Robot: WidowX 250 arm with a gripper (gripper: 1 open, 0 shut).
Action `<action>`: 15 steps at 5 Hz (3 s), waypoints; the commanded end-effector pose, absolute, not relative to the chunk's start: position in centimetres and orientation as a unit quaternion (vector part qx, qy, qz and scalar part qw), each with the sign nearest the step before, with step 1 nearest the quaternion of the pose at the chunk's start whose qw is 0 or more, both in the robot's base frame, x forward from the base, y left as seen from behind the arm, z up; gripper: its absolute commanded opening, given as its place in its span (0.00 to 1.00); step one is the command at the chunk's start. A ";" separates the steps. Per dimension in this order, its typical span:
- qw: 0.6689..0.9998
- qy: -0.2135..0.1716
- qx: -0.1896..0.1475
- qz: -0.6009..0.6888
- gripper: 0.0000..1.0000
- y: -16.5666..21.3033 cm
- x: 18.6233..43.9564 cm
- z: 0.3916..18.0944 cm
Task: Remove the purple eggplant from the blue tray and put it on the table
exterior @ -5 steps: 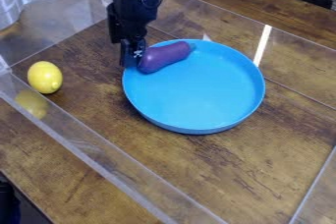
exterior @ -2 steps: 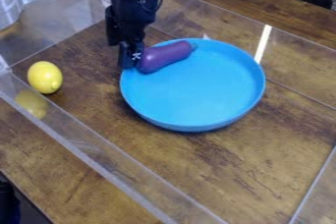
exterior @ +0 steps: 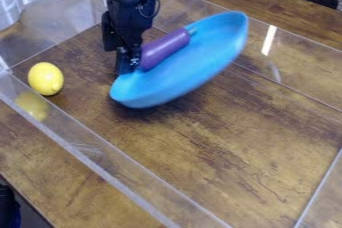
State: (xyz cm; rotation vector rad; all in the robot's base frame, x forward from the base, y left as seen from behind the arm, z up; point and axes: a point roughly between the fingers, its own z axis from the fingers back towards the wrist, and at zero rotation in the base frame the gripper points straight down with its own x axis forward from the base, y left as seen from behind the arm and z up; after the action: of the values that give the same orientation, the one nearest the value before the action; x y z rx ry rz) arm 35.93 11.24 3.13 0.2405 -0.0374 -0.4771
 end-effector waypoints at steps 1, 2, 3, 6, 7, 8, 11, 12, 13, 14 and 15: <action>0.964 -0.035 0.127 -0.230 0.00 11.4 36.5 4.2; 0.964 -0.037 0.125 -0.233 0.00 11.0 36.4 4.3; 0.961 -0.041 0.119 -0.245 0.00 9.5 36.0 4.0; 0.950 -0.054 0.106 -0.290 0.00 6.8 35.6 3.4; 0.945 -0.058 0.103 -0.304 0.00 6.1 35.6 3.2; 0.941 -0.063 0.100 -0.318 0.00 5.4 35.7 3.0; 0.925 -0.078 0.090 -0.360 0.00 3.2 35.7 2.5; 0.920 -0.083 0.087 -0.373 0.00 2.4 35.7 2.4; 0.919 -0.082 0.084 -0.375 1.00 2.0 35.9 2.0; 0.919 -0.080 0.081 -0.377 1.00 1.7 36.0 1.6; 0.910 -0.072 0.080 -0.400 0.00 0.1 35.8 1.5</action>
State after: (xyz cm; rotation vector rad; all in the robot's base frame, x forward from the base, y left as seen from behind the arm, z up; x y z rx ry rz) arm 35.99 1.70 1.86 0.1757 -0.1587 -0.7860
